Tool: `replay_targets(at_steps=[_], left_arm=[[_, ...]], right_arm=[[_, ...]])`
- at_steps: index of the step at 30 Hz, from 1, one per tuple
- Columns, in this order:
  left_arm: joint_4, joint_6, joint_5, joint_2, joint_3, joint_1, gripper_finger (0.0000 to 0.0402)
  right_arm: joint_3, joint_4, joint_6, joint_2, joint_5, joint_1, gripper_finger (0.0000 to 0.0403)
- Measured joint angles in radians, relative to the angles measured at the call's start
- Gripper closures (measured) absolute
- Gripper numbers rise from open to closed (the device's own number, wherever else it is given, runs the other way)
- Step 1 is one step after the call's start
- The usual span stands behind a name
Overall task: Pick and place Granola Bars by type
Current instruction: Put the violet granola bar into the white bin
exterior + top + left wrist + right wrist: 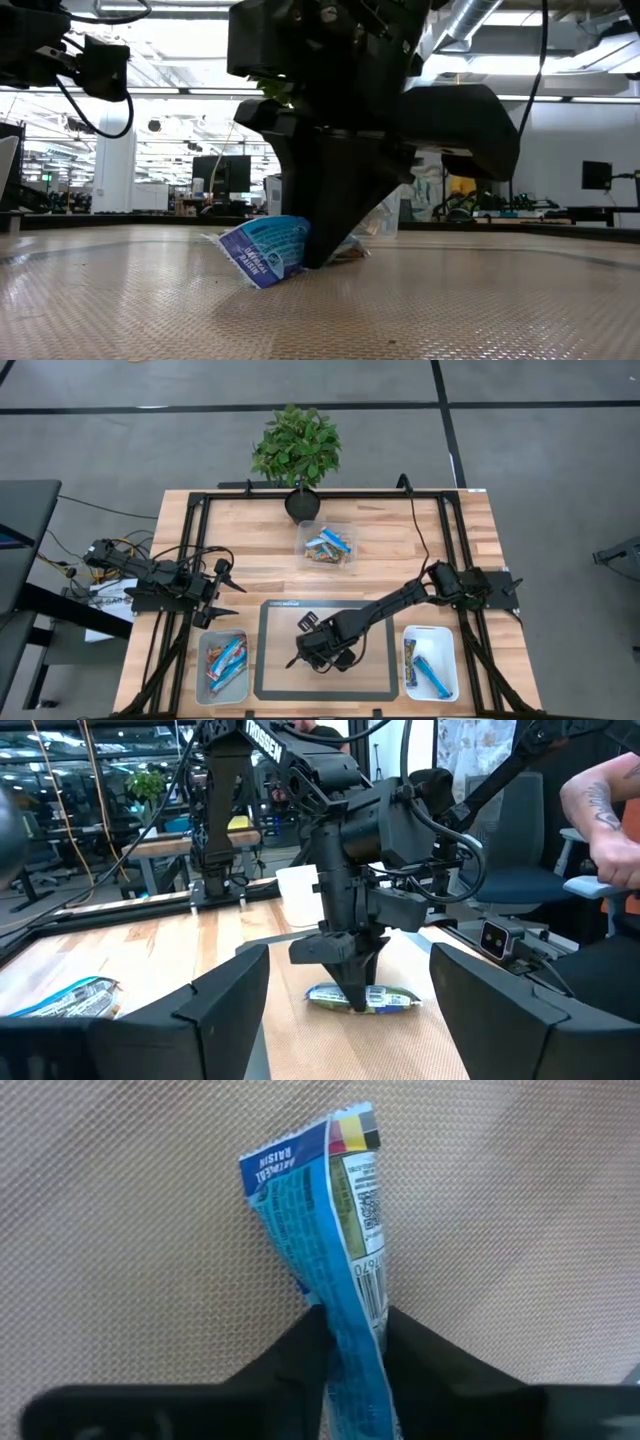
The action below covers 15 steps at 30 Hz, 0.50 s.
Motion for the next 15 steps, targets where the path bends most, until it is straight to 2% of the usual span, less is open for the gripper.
replay_targets(at_steps=[6,11,15], left_arm=[[0.000,0.009,0.000,0.000,0.000,0.000,0.0132],[0.000,0.006,0.000,0.000,0.000,0.000,0.0132],[0.000,0.003,0.000,0.000,0.000,0.000,0.0132]], right_arm=[[-0.003,-0.018,0.026,-0.010,0.000,0.001,0.0362],[-0.005,-0.081,0.121,-0.065,0.002,-0.003,0.0368],[-0.005,-0.148,0.265,-0.132,-0.003,-0.013,0.0366]])
